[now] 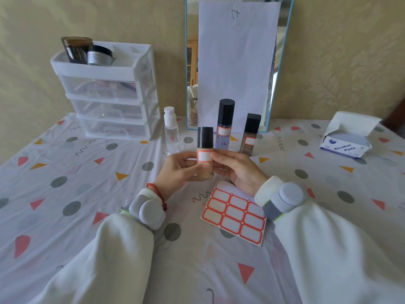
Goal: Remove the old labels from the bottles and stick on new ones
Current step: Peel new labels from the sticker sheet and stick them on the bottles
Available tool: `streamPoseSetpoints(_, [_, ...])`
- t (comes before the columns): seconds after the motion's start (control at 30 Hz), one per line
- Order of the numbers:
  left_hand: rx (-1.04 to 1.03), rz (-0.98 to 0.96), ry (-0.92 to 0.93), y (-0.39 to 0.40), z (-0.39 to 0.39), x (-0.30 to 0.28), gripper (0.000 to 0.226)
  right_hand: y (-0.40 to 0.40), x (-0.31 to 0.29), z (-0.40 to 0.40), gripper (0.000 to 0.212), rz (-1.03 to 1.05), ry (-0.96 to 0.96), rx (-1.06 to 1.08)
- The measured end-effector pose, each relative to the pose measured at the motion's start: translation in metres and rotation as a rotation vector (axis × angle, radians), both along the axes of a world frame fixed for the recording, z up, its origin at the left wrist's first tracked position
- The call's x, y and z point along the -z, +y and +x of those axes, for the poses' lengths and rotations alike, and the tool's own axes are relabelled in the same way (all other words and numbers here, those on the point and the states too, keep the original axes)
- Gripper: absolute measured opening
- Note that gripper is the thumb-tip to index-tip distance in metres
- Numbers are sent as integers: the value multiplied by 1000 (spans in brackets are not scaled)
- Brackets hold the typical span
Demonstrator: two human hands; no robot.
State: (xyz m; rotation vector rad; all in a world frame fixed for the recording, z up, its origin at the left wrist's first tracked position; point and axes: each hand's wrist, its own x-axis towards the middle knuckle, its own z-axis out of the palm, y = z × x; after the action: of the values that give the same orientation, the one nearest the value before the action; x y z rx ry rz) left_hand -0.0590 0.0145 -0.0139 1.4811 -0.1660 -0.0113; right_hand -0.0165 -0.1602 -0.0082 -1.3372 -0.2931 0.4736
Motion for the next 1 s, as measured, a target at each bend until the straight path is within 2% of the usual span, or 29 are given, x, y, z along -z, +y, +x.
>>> streamPoseSetpoints(0.1, [-3, 5, -3, 1, 1, 1, 30, -1, 1, 1, 33, 4, -10, -21])
streamPoseSetpoints(0.23, [-11, 3, -10, 1, 2, 1, 28, -4, 3, 4, 24, 2, -40, -28])
streamPoseSetpoints(0.3, [-37, 4, -17, 1, 2, 1, 27, -4, 2, 3, 27, -75, -101, -9])
streamPoseSetpoints(0.43, [-107, 72, -60, 0, 1, -1, 29, 6, -6, -1, 20, -182, -203, 112])
streamPoseSetpoints(0.53, [-144, 71, -83, 1, 0, -1, 27, 15, -11, -6, 23, -299, -343, 124])
streamPoseSetpoints(0.7, [-166, 122, -106, 7, 2, -1, 21, 30, -19, -5, 38, -525, -498, 146])
streamPoseSetpoints(0.9, [-204, 137, -61, 16, 6, 3, 16, 40, -22, 0, 34, -585, -535, 138])
streamPoseSetpoints(1.0, [-239, 156, -40, 20, 7, 2, 21, 45, -24, 6, 25, -570, -559, 171])
